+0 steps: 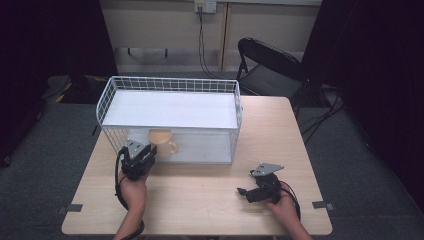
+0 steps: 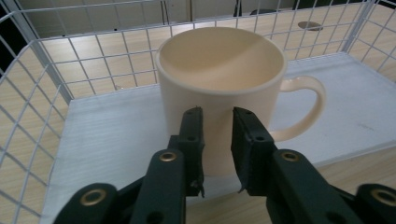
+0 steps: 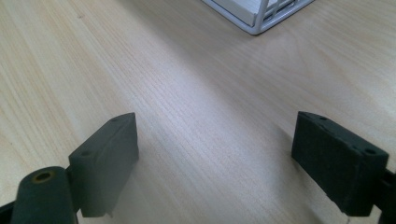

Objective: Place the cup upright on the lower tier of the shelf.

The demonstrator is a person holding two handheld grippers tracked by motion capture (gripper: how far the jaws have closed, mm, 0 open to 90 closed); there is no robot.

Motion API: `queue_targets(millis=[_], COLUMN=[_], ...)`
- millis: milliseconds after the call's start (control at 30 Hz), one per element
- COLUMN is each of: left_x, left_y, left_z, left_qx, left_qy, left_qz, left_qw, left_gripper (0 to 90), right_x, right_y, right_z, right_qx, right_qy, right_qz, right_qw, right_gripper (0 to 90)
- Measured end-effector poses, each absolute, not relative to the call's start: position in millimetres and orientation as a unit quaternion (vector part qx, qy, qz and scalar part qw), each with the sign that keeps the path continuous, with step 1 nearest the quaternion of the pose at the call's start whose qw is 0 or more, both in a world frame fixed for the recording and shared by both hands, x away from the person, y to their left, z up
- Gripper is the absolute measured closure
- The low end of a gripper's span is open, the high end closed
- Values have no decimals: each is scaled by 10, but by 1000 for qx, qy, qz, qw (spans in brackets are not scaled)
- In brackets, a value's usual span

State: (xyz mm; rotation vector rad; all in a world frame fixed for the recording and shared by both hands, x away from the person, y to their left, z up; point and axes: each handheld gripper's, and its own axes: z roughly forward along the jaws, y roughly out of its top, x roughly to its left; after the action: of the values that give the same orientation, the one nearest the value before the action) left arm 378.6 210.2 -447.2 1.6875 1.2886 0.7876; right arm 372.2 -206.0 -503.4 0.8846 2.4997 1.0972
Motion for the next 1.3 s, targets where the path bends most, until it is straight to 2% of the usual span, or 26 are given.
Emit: queue_targets(millis=[167, 267, 467, 933, 1300], left_x=[3771, 3769, 3743, 3650, 3581], left_y=[2135, 2144, 2146, 2269, 2347], left_z=[-4455, -4448, -4466, -4471, -4505], left_qx=[678, 689, 706, 711, 728], left_qy=[511, 508, 488, 482, 478], left_qz=[310, 287, 268, 238, 232], left_qw=[427, 431, 438, 453, 433], left_gripper=[552, 436, 267, 168, 170], right_x=[3722, 3722, 3719, 3718, 3718], right_y=[-2060, -2061, -2061, -2061, -2061], right_z=[-5035, -5035, -5034, -5035, -5035], right_qx=[305, 305, 306, 306, 305], right_qy=[863, 863, 863, 863, 863], right_qz=[379, 379, 379, 379, 379], right_qw=[136, 136, 135, 135, 135], right_gripper=[141, 141, 141, 140, 141])
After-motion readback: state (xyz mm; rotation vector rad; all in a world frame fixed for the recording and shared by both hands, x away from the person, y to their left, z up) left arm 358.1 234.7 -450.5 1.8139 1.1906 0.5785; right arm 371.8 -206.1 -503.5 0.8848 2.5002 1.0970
